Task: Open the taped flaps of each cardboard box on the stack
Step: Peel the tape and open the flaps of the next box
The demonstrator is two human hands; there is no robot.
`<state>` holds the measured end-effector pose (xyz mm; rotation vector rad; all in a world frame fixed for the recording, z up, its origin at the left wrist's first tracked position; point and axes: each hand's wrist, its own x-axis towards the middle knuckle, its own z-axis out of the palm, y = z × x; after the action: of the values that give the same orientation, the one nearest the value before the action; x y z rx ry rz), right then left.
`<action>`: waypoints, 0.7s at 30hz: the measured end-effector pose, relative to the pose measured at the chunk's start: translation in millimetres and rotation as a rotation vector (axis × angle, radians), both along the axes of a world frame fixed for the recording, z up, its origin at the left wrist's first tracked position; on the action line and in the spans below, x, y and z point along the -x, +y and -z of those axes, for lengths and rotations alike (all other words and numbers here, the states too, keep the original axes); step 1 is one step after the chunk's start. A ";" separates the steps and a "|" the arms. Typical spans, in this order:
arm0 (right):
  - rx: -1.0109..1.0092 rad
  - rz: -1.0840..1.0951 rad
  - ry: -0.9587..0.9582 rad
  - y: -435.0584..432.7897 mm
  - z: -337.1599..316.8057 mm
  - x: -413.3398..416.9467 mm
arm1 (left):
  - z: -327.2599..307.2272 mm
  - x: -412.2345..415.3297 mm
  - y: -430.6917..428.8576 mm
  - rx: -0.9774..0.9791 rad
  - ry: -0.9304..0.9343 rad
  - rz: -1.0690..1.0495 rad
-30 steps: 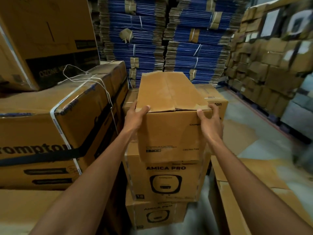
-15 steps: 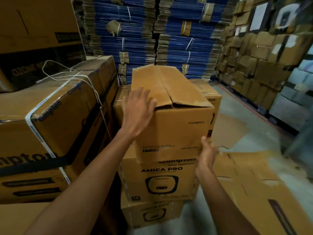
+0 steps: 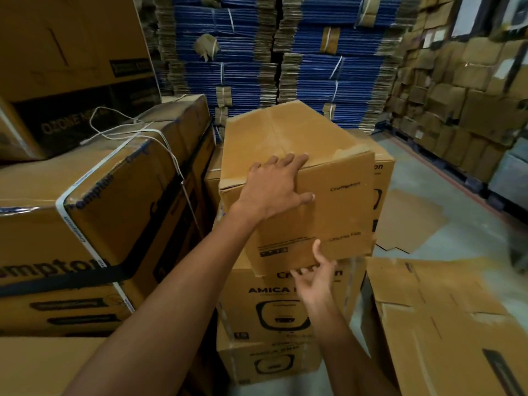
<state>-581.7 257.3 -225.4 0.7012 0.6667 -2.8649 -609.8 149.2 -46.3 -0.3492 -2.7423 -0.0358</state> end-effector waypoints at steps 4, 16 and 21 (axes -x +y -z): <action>-0.190 0.203 0.219 21.9 -43.7 20.1 | -27.3 -8.1 -8.1 -0.354 0.059 -0.037; -1.521 0.159 0.693 80.8 -237.8 48.7 | 48.6 -37.7 9.4 -1.893 0.198 0.093; -2.029 0.077 0.920 44.0 -267.9 55.8 | 87.2 -40.3 47.8 -2.386 0.119 0.058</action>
<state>-637.5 301.3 42.5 -0.7436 3.3997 -1.2474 -569.6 197.0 -133.4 0.2919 -0.9204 -2.4998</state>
